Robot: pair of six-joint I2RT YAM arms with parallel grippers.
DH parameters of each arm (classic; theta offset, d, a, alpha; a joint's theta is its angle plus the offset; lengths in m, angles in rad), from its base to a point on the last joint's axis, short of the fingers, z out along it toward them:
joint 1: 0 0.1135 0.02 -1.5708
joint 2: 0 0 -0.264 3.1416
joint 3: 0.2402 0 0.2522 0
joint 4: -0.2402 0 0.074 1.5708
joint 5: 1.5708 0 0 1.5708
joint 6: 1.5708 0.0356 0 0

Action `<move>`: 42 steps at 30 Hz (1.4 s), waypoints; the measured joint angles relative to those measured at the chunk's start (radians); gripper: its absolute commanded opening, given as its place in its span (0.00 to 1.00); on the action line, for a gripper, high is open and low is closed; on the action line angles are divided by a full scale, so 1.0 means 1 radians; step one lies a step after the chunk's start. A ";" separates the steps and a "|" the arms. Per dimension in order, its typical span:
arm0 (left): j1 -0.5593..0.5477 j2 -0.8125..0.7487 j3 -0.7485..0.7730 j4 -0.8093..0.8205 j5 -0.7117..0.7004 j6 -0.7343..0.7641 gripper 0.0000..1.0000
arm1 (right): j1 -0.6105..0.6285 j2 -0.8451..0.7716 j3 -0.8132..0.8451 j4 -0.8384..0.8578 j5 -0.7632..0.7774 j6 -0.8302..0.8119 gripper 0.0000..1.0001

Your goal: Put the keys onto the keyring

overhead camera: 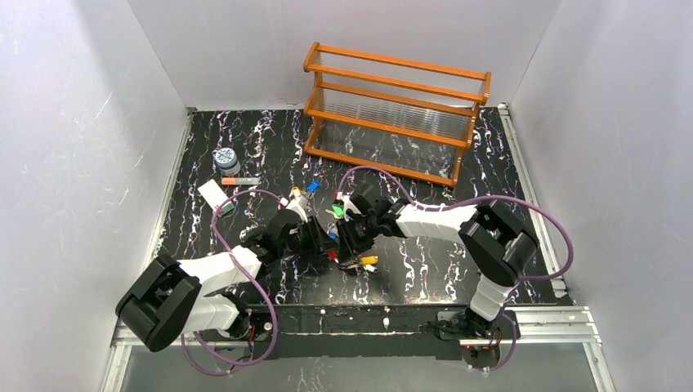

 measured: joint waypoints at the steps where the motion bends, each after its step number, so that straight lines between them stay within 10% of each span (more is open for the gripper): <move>1: 0.000 -0.005 0.000 0.000 0.000 0.000 0.33 | 0.000 -0.008 0.000 0.000 0.003 0.001 0.36; 19: 0.000 -0.034 -0.008 -0.095 -0.080 -0.005 0.32 | -0.190 -0.139 -0.138 0.018 0.051 0.003 0.50; 42: 0.000 0.137 0.134 -0.171 -0.179 0.025 0.23 | -0.140 -0.001 -0.164 0.176 -0.164 0.100 0.38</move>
